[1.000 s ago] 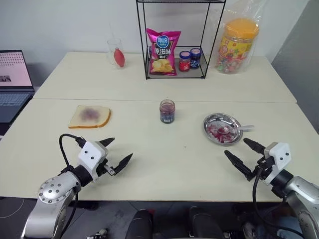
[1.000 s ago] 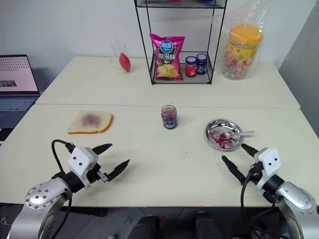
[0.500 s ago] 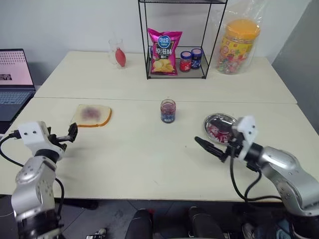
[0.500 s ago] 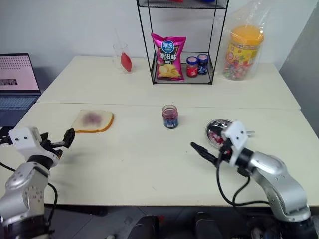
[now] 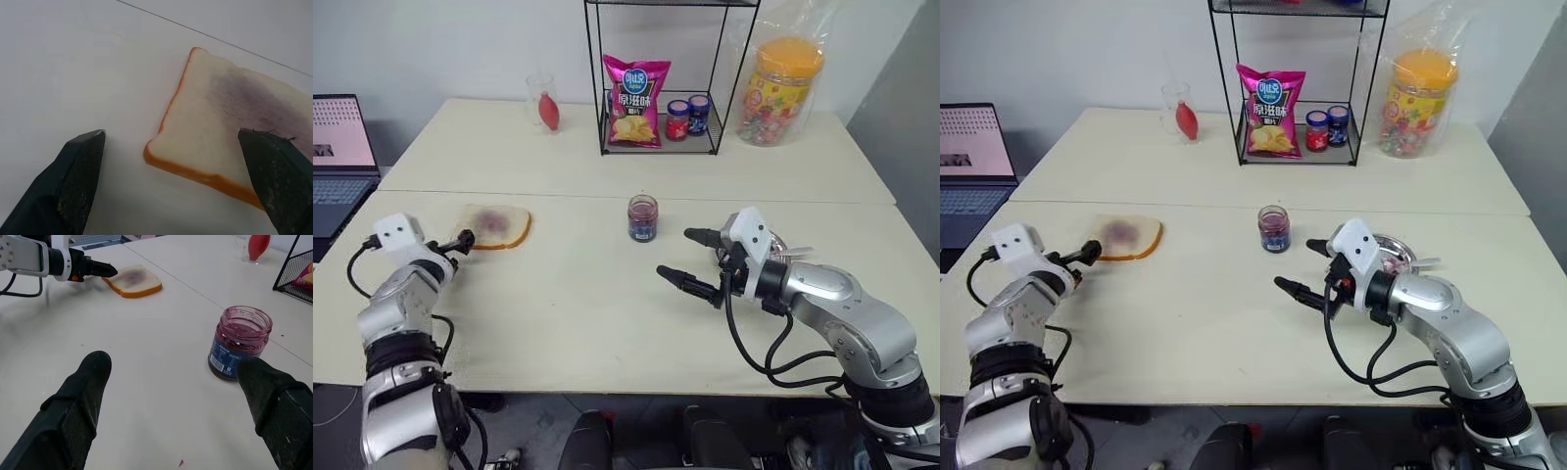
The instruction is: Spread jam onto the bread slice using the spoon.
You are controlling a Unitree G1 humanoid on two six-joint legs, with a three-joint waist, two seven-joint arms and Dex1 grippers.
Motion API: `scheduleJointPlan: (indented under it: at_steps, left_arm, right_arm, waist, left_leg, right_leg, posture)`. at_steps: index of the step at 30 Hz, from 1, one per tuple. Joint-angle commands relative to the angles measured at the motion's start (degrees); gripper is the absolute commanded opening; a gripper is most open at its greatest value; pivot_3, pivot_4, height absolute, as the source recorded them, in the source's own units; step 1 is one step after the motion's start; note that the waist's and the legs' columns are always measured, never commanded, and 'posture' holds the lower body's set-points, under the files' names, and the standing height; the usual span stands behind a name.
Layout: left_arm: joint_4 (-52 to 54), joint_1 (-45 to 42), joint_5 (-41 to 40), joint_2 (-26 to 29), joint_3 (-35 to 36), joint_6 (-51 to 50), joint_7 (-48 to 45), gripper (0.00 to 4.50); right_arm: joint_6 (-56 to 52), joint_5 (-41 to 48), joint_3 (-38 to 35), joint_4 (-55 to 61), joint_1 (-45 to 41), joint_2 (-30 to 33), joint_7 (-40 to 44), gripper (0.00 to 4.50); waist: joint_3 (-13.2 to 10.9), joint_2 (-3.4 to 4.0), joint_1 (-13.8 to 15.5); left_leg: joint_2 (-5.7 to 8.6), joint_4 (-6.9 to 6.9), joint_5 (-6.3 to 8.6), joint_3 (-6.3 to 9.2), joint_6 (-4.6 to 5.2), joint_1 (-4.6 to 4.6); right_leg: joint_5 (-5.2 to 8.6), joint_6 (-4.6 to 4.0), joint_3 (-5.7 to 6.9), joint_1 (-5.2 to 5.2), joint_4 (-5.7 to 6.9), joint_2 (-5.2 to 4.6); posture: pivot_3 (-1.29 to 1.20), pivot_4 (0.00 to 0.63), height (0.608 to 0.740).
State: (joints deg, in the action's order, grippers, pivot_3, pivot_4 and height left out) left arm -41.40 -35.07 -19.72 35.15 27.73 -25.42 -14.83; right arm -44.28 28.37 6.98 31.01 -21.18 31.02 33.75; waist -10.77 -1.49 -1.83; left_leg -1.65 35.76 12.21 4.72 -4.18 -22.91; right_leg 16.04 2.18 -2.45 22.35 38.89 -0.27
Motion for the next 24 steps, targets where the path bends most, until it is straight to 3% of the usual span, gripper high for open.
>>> scheduleJointPlan:
  at_steps: [1,9,24]
  left_arm:
    - [-5.1,-5.2,1.4,2.3,-1.9,-0.3,-1.6,4.50]
    - [-9.6,-8.2,3.2,2.2,-3.8,-2.3,0.1,3.03]
    - [-6.8,-6.4,0.7,1.0,-0.4,-3.7,5.9,0.08]
  right_arm:
    - [0.6,0.3,-1.1,1.2,-0.1,-0.1,0.2,4.47]
    - [0.2,0.4,-1.6,2.0,0.7,0.3,-0.2,4.50]
    - [-0.7,0.6,-2.0,2.6,0.5,0.5,-0.4,4.50]
  waist:
    - [0.0,-0.01,0.0]
    - [0.0,-0.01,0.0]
    - [0.0,-0.01,-0.6]
  left_leg:
    - [0.00,0.00,0.00,0.01,0.00,0.00]
    - [0.00,-0.02,0.00,0.00,0.00,0.00]
    - [-0.03,-0.01,0.00,-0.02,0.00,0.10]
  right_leg:
    - [0.00,0.00,0.02,0.00,0.00,0.00]
    - [0.00,0.00,0.00,0.01,0.00,0.00]
    - [-0.01,0.03,-0.04,-0.01,0.09,0.01]
  posture:
    - [0.00,0.150,0.740]
    - [0.00,0.150,0.740]
    - [0.00,0.150,0.740]
